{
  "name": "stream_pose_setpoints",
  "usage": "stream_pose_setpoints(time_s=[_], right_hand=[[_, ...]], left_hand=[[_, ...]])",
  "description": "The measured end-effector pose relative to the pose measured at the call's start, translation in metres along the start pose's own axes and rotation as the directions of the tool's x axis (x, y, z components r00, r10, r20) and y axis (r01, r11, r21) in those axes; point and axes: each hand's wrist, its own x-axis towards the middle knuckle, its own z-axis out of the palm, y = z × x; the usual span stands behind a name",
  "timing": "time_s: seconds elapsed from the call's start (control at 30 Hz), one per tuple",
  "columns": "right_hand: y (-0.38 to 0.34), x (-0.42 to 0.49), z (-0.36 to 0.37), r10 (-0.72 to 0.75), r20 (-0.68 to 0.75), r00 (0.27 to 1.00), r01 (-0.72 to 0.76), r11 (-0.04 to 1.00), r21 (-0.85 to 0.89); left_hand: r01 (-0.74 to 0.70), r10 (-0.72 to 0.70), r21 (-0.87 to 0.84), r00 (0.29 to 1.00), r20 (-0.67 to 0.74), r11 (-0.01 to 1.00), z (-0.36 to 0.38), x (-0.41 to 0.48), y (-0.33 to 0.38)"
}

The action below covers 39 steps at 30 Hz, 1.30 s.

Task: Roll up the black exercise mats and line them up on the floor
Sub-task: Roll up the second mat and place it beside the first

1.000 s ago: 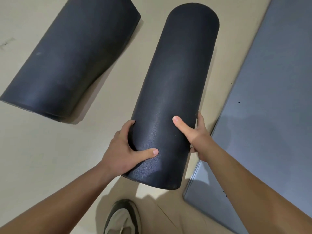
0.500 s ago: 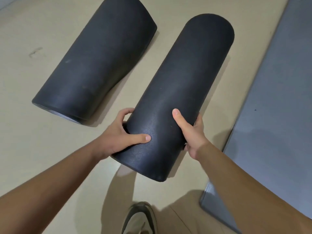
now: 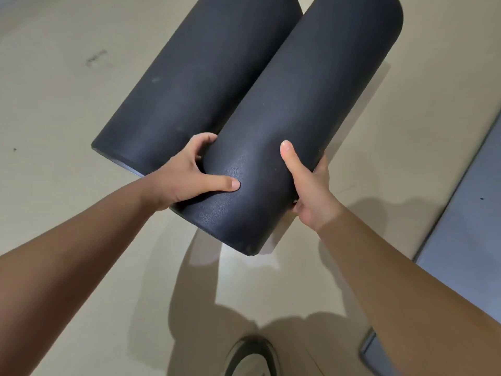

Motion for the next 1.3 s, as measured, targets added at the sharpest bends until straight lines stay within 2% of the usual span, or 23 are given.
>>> stream_pose_setpoints(time_s=[0.2, 0.27, 0.4, 0.47, 0.53, 0.6, 0.7, 0.83, 0.93, 1.1, 1.3], right_hand=[[0.007, 0.009, 0.016, 0.045, -0.044, 0.998, -0.044, 0.998, 0.034], [0.006, 0.012, 0.014, 0.053, -0.028, 0.998, -0.053, 0.999, 0.01], [0.005, 0.013, 0.009, 0.107, 0.014, 0.994, -0.107, 0.994, -0.037], [0.005, 0.012, 0.009, 0.114, 0.026, 0.993, -0.113, 0.992, -0.048], [0.005, 0.011, 0.008, 0.116, 0.056, 0.992, -0.115, 0.993, -0.032], [0.005, 0.01, 0.006, 0.105, 0.081, 0.991, -0.105, 0.994, -0.011], [0.001, 0.009, 0.008, 0.058, 0.044, 0.997, -0.056, 0.997, -0.052], [-0.003, 0.003, 0.018, -0.008, -0.042, 0.999, 0.004, 0.995, -0.096], [-0.008, 0.003, 0.022, -0.027, -0.051, 0.998, 0.019, 0.989, -0.143], [-0.002, -0.003, 0.027, -0.069, -0.093, 0.993, 0.047, 0.975, -0.218], [0.005, -0.005, 0.021, -0.081, -0.09, 0.993, 0.06, 0.974, -0.217]], left_hand=[[-0.013, 0.016, 0.141, 1.0, -0.019, 0.99, -0.01, 0.01, 0.0], [-0.029, 0.039, 0.249, 0.999, -0.034, 0.968, -0.011, 0.008, 0.003], [-0.172, 0.254, 0.533, 0.964, -0.083, 0.828, -0.009, 0.002, 0.006], [-0.171, 0.265, 0.6, 0.962, -0.071, 0.781, 0.0, -0.005, 0.01], [-0.13, 0.212, 0.645, 0.976, -0.051, 0.753, 0.013, -0.009, 0.012], [-0.098, 0.188, 0.647, 0.98, -0.072, 0.756, 0.022, -0.01, 0.012], [-0.088, 0.197, 0.609, 0.974, -0.113, 0.789, 0.025, -0.006, 0.012], [-0.08, 0.143, 0.463, 0.984, -0.103, 0.883, 0.022, -0.004, 0.013], [-0.076, 0.119, 0.397, 0.989, -0.084, 0.915, 0.017, 0.0, 0.01], [-0.035, 0.057, 0.385, 0.997, -0.046, 0.922, 0.01, 0.004, 0.005], [-0.072, 0.098, 0.425, 0.994, -0.04, 0.902, 0.015, 0.008, 0.004]])
